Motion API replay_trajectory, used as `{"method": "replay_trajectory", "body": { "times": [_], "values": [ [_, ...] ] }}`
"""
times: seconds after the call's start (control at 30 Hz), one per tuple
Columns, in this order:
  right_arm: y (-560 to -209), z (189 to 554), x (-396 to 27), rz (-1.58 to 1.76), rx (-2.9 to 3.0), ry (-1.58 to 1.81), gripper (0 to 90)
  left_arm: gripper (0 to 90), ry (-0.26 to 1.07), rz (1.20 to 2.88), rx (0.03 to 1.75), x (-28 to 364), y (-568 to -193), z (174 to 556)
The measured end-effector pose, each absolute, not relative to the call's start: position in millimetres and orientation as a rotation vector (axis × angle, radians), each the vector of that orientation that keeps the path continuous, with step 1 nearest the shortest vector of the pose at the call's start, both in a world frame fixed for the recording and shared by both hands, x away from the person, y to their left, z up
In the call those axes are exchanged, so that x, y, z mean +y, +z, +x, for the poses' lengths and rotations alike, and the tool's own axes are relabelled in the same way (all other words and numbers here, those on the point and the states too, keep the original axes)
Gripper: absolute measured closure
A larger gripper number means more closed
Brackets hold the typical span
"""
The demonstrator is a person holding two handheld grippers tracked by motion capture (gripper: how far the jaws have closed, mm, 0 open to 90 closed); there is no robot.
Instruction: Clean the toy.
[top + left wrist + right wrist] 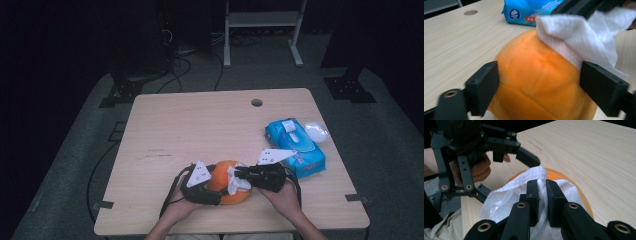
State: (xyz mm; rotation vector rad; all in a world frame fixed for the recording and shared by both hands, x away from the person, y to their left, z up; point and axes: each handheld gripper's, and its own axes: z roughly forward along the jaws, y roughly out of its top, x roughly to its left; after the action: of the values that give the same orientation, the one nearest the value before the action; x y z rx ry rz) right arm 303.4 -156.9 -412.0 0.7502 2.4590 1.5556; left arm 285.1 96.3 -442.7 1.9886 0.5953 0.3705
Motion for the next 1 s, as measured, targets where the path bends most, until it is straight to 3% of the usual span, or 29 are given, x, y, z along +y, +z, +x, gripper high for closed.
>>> {"method": "replay_trajectory", "body": {
  "times": [0.27,0.5,0.7,1.0],
  "values": [
    [-425,316,-183,0.903,2.423,1.511,80.8,24.1,0.32,1.993,0.657,105,-449,287],
    [-424,312,-171,0.85,2.403,1.586,80.6,19.2,0.357,1.929,0.567,108,-435,287],
    [-425,314,-162,0.848,2.382,1.603,80.7,28.7,0.321,1.95,0.631,117,-443,291],
    [-431,318,-177,0.965,2.381,1.6,80.6,30.2,0.321,1.95,0.653,117,-446,292]
  ]
}}
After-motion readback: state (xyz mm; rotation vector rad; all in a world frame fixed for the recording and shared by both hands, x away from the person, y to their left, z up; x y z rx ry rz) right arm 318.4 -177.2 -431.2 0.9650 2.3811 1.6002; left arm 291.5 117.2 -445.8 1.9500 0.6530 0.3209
